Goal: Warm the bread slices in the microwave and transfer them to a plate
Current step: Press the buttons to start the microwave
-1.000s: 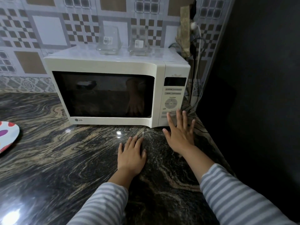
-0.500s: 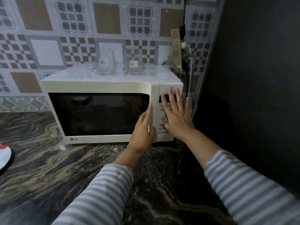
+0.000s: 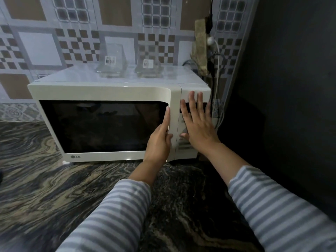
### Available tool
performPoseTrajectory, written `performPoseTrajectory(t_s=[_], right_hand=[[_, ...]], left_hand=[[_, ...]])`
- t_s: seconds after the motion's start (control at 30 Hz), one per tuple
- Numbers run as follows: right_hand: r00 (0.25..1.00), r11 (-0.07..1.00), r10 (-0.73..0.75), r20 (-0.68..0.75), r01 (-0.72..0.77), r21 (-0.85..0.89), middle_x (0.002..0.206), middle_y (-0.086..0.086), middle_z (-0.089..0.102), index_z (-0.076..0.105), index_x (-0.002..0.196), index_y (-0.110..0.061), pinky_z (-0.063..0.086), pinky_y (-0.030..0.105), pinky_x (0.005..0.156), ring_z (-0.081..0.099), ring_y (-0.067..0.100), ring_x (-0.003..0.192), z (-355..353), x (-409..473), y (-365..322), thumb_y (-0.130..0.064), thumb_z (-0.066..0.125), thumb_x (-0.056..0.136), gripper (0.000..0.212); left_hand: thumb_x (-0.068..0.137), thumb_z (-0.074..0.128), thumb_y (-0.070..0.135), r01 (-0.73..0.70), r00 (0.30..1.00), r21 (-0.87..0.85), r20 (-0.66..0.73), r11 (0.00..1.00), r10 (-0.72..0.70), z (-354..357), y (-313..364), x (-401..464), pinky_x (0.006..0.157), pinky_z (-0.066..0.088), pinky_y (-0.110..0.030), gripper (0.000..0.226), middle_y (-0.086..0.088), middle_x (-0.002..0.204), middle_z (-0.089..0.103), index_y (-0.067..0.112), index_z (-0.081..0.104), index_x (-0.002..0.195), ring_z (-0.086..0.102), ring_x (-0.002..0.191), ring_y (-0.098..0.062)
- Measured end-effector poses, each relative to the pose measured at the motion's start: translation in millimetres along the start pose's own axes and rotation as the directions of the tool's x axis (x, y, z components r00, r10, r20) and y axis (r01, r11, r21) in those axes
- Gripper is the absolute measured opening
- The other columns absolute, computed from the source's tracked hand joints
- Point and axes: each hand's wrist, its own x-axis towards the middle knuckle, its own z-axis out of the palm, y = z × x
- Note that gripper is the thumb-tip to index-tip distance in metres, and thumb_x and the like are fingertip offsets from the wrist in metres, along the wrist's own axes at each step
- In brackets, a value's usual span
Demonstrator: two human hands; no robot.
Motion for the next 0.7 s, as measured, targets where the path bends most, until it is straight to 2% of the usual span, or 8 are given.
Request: performPoseTrajectory(t_s=[0.1, 0.2, 0.37, 0.47, 0.53, 0.63, 0.67, 0.7], right_hand=[[1.000, 1.000, -0.009, -0.019, 0.009, 0.003, 0.156, 0.018, -0.011, -0.009, 0.151, -0.011, -0.012, 0.051, 0.114, -0.013, 0.038, 0.144, -1.0, -0.3, -0.2, -0.041, 0.080, 0.069, 0.125], [1.000, 0.999, -0.006, -0.023, 0.007, 0.033, 0.157, 0.016, -0.013, -0.009, 0.151, -0.012, -0.016, 0.048, 0.114, -0.021, 0.036, 0.142, -1.7, -1.3, 0.0, -0.038, 0.081, 0.070, 0.124], [1.000, 0.997, -0.009, 0.000, 0.009, 0.083, 0.158, 0.011, -0.016, -0.010, 0.151, -0.015, -0.021, 0.044, 0.114, -0.028, 0.033, 0.141, -3.9, -1.6, 3.1, -0.036, 0.082, 0.069, 0.125], [1.000, 0.996, -0.008, -0.003, 0.008, 0.086, 0.158, 0.014, -0.011, -0.007, 0.151, -0.015, -0.016, 0.046, 0.115, -0.022, 0.033, 0.143, -4.4, -1.8, 2.7, -0.036, 0.082, 0.068, 0.124], [1.000, 0.996, -0.008, -0.011, 0.009, 0.091, 0.158, 0.017, -0.007, -0.002, 0.152, -0.013, -0.009, 0.050, 0.116, -0.017, 0.033, 0.143, -4.4, -2.2, 1.9, -0.036, 0.082, 0.069, 0.120], [1.000, 0.993, 0.000, 0.029, -0.003, 0.117, 0.157, 0.017, -0.010, -0.002, 0.152, -0.012, -0.004, 0.053, 0.115, -0.013, 0.035, 0.144, -9.9, -4.2, -0.2, -0.028, 0.079, 0.074, 0.113], [0.999, 0.993, -0.001, 0.043, -0.004, 0.118, 0.156, 0.015, -0.013, -0.005, 0.152, -0.013, -0.004, 0.052, 0.115, -0.014, 0.034, 0.144, -13.5, -4.7, -0.7, -0.022, 0.075, 0.078, 0.109], [0.998, 0.993, 0.002, 0.055, -0.008, 0.119, 0.156, 0.013, -0.017, -0.008, 0.151, -0.014, -0.005, 0.051, 0.115, -0.016, 0.032, 0.144, -18.7, -5.6, -1.1, -0.015, 0.069, 0.081, 0.104]], left_hand=[[0.092, 0.051, -0.003, 0.000, 1.000, 0.008, -0.010, 1.000, 0.000, 0.3, 1.1, -0.2, 0.065, 0.034, 0.001, 0.097, 0.001, 0.094, 0.055, 0.056, -0.010, 0.139, 0.042, 0.075, 0.003], [0.092, 0.051, -0.002, 0.014, 1.000, 0.020, -0.014, 1.000, -0.014, -0.8, 3.8, -1.3, 0.064, 0.034, -0.001, 0.096, -0.010, 0.102, 0.062, 0.056, -0.009, 0.140, 0.046, 0.071, 0.006], [0.090, 0.050, -0.008, -0.017, 0.999, -0.003, -0.036, 1.000, 0.017, -4.1, 12.8, -4.2, 0.065, 0.035, 0.000, 0.093, -0.017, 0.100, 0.062, 0.046, -0.003, 0.144, 0.046, 0.071, 0.019], [0.089, 0.051, -0.007, 0.004, 0.998, 0.016, -0.059, 1.000, -0.003, -2.5, 13.3, -10.5, 0.064, 0.034, -0.007, 0.095, 0.006, 0.076, 0.051, 0.047, -0.003, 0.145, 0.046, 0.065, 0.005], [0.089, 0.051, -0.006, 0.007, 0.998, 0.040, -0.060, 0.999, -0.004, -4.2, 15.8, -20.4, 0.065, 0.034, -0.009, 0.095, 0.016, 0.073, 0.039, 0.046, -0.004, 0.145, 0.045, 0.066, 0.002], [0.090, 0.051, -0.006, -0.029, 1.000, 0.021, -0.005, 0.999, 0.029, -14.5, 16.5, -29.6, 0.074, 0.037, -0.004, 0.090, 0.011, 0.076, 0.041, 0.039, -0.002, 0.148, 0.048, 0.066, 0.005], [0.091, 0.052, -0.003, -0.036, 0.999, 0.019, 0.023, 0.999, 0.036, -19.1, 17.6, -31.0, 0.066, 0.033, -0.014, 0.089, 0.010, 0.076, 0.043, 0.038, -0.002, 0.149, 0.048, 0.065, 0.001], [0.093, 0.052, 0.003, -0.050, 0.997, 0.032, 0.054, 0.998, 0.048, -25.0, 20.8, -31.7, 0.077, 0.047, -0.019, 0.087, 0.009, 0.078, 0.047, 0.038, -0.002, 0.150, 0.049, 0.066, -0.003]])
